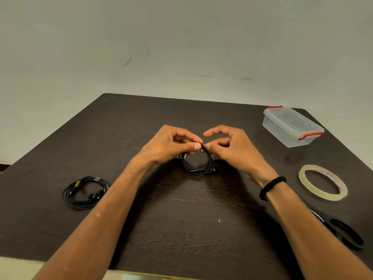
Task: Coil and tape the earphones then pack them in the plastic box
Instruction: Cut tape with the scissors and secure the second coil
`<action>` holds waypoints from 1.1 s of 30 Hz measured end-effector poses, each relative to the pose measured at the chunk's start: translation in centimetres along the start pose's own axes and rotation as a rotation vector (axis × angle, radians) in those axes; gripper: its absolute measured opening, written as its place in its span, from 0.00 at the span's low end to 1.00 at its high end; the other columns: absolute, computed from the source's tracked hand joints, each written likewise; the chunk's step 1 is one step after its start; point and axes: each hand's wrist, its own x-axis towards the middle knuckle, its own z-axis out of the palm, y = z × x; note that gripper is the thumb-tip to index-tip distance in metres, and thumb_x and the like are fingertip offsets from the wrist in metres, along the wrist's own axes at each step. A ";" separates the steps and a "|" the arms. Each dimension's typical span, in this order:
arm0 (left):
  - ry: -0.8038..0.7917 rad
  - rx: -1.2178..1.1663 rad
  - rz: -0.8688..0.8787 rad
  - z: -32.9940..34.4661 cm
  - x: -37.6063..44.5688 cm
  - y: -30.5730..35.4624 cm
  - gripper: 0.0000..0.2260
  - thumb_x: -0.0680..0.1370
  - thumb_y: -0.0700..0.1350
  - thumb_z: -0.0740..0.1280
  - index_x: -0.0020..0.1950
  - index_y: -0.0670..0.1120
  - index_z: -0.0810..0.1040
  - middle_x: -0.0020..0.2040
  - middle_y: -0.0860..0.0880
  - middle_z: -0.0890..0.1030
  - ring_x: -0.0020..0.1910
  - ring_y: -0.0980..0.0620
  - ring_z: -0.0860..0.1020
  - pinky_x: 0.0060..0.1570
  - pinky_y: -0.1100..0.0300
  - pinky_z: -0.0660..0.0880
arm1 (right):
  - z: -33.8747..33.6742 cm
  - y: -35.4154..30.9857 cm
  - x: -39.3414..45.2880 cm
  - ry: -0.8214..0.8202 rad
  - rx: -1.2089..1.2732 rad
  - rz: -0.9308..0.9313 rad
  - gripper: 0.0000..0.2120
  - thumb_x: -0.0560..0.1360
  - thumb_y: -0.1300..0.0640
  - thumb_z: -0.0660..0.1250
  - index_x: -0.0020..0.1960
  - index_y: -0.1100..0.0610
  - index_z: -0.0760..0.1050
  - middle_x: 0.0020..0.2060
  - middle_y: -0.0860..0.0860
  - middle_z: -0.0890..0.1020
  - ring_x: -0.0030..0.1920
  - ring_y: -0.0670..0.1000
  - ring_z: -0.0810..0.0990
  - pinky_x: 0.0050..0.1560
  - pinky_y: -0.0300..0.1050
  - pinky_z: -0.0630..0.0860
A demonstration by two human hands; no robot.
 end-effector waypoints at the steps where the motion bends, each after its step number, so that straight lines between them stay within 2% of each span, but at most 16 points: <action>1: 0.001 0.004 0.006 0.1 0.0 0.0 0.09 0.77 0.40 0.75 0.57 0.41 0.87 0.42 0.49 0.88 0.40 0.58 0.84 0.46 0.67 0.78 | -0.1 -0.1 0.0 -0.027 0.051 0.017 0.13 0.79 0.63 0.73 0.61 0.51 0.80 0.43 0.51 0.90 0.49 0.51 0.89 0.56 0.52 0.85; 5: 0.003 0.016 0.029 0.3 -0.1 0.2 0.08 0.77 0.39 0.75 0.56 0.41 0.87 0.44 0.48 0.88 0.41 0.59 0.83 0.45 0.68 0.77 | -0.4 -0.6 -0.1 -0.070 0.232 0.082 0.14 0.79 0.65 0.73 0.62 0.55 0.79 0.44 0.56 0.90 0.45 0.47 0.87 0.44 0.39 0.81; 9: 0.003 0.012 0.041 0.3 -0.1 0.3 0.08 0.77 0.41 0.75 0.56 0.43 0.87 0.46 0.48 0.88 0.43 0.55 0.83 0.46 0.66 0.79 | -0.4 -0.6 0.0 -0.064 0.332 0.109 0.17 0.79 0.68 0.72 0.65 0.56 0.76 0.46 0.58 0.90 0.44 0.49 0.87 0.42 0.40 0.81; 13: -0.020 0.039 0.025 0.3 -0.1 0.3 0.08 0.78 0.41 0.75 0.56 0.42 0.87 0.48 0.44 0.88 0.44 0.54 0.83 0.49 0.64 0.80 | -0.3 -0.4 0.1 -0.050 0.227 0.067 0.17 0.79 0.66 0.72 0.64 0.53 0.76 0.45 0.55 0.90 0.47 0.50 0.87 0.47 0.44 0.81; 16: -0.010 0.073 0.010 0.5 0.0 0.2 0.07 0.78 0.39 0.74 0.56 0.40 0.86 0.44 0.45 0.87 0.41 0.56 0.83 0.46 0.66 0.80 | 0.0 0.0 0.0 0.020 0.029 -0.033 0.14 0.78 0.63 0.72 0.60 0.51 0.77 0.41 0.49 0.90 0.43 0.52 0.87 0.48 0.47 0.83; 18: 0.007 0.089 -0.006 0.6 0.1 0.1 0.06 0.79 0.39 0.74 0.55 0.41 0.86 0.44 0.45 0.88 0.40 0.54 0.84 0.46 0.64 0.81 | 0.3 0.1 0.0 0.109 -0.106 -0.112 0.12 0.77 0.60 0.74 0.57 0.49 0.79 0.39 0.44 0.89 0.39 0.46 0.86 0.45 0.41 0.81; 21: 0.052 0.061 -0.038 0.9 0.2 0.1 0.06 0.79 0.40 0.74 0.55 0.43 0.86 0.45 0.45 0.89 0.40 0.53 0.84 0.49 0.61 0.83 | 0.8 -0.2 -0.2 0.209 -0.162 -0.185 0.11 0.75 0.59 0.76 0.54 0.48 0.80 0.37 0.42 0.88 0.38 0.41 0.84 0.41 0.33 0.77; 23: 0.090 0.015 -0.042 1.3 0.2 0.2 0.07 0.79 0.39 0.75 0.56 0.41 0.86 0.45 0.44 0.89 0.40 0.53 0.84 0.47 0.61 0.83 | 1.1 -0.2 -0.3 0.270 -0.222 -0.233 0.11 0.75 0.58 0.75 0.54 0.48 0.80 0.37 0.41 0.87 0.38 0.40 0.84 0.42 0.35 0.79; 27: 0.202 -0.136 -0.076 2.3 0.2 0.3 0.07 0.77 0.37 0.76 0.55 0.39 0.86 0.44 0.43 0.89 0.38 0.54 0.84 0.42 0.65 0.80 | 1.6 0.1 -0.5 0.364 -0.361 -0.350 0.14 0.75 0.56 0.75 0.57 0.45 0.79 0.41 0.39 0.86 0.41 0.41 0.84 0.46 0.50 0.84; 33: 0.307 -0.345 -0.145 3.1 0.2 0.2 0.08 0.77 0.36 0.76 0.55 0.38 0.86 0.44 0.41 0.88 0.38 0.54 0.83 0.45 0.61 0.82 | 2.4 0.9 -0.6 0.504 -0.569 -0.515 0.14 0.77 0.53 0.76 0.61 0.48 0.79 0.46 0.42 0.87 0.49 0.46 0.84 0.44 0.53 0.84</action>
